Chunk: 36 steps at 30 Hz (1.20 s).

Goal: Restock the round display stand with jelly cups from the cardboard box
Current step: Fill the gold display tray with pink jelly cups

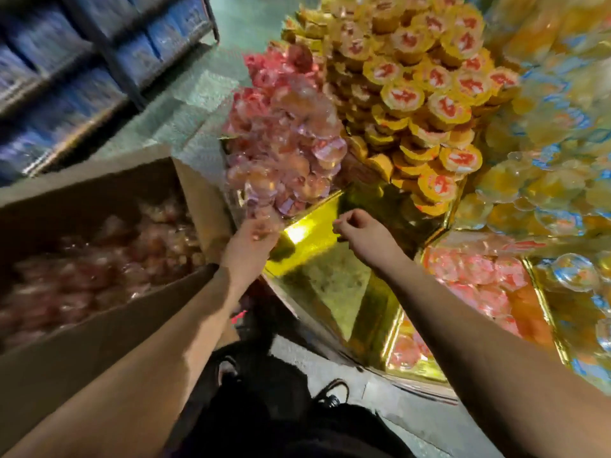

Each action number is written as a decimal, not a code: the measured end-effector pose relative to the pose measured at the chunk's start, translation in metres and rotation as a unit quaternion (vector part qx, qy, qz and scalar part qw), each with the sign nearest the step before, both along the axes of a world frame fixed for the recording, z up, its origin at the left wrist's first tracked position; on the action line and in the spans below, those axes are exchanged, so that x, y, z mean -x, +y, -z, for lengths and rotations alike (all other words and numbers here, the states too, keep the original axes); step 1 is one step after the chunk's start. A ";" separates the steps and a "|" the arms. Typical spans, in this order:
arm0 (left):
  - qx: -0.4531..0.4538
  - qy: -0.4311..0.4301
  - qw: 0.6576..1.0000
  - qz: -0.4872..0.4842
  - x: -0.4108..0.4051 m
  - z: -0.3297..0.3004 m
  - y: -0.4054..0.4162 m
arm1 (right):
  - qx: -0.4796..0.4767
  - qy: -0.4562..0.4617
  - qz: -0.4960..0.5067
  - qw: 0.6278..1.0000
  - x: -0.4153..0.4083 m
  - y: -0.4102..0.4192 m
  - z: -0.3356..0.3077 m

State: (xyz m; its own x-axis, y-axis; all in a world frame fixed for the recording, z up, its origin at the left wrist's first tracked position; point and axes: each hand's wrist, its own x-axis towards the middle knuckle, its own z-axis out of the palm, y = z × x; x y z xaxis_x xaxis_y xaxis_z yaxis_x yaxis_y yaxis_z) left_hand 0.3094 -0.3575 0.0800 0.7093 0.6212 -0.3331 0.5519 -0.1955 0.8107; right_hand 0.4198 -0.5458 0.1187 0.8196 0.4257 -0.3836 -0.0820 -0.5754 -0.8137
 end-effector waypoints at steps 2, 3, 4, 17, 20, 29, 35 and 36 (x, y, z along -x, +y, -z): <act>-0.012 -0.005 0.998 -0.056 0.031 -0.003 0.045 | 0.028 -0.046 -0.098 0.994 0.014 0.060 -0.004; -0.015 0.001 0.997 -0.071 0.048 -0.002 0.067 | 0.036 -0.065 -0.139 0.988 0.024 0.089 -0.004; -0.009 0.007 0.997 -0.078 0.065 -0.003 0.088 | 0.038 -0.080 -0.174 0.981 0.035 0.118 -0.004; -0.025 0.200 0.972 -0.120 0.241 0.090 0.321 | 0.258 -0.008 -0.361 0.896 0.138 0.369 0.115; -0.038 0.241 0.962 -0.123 0.254 0.115 0.361 | 0.308 -0.026 -0.364 0.879 0.137 0.398 0.137; -0.092 0.285 0.952 -0.064 0.231 0.172 0.438 | 0.380 -0.102 -0.368 0.842 0.116 0.468 0.190; -0.133 0.322 0.937 0.029 0.198 0.203 0.458 | 0.383 -0.132 -0.387 0.828 0.116 0.521 0.228; -0.129 0.325 0.936 0.041 0.193 0.207 0.461 | 0.385 -0.146 -0.389 0.824 0.118 0.529 0.234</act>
State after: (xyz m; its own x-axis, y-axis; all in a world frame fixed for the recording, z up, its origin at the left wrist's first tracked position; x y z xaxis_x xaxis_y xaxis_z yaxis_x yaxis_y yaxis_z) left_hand 0.1163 0.1034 -0.1271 0.4579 0.6923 -0.5577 0.8865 -0.4026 0.2281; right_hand 0.3020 -0.0167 -0.1151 0.5181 0.5878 -0.6213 0.6905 -0.7162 -0.1018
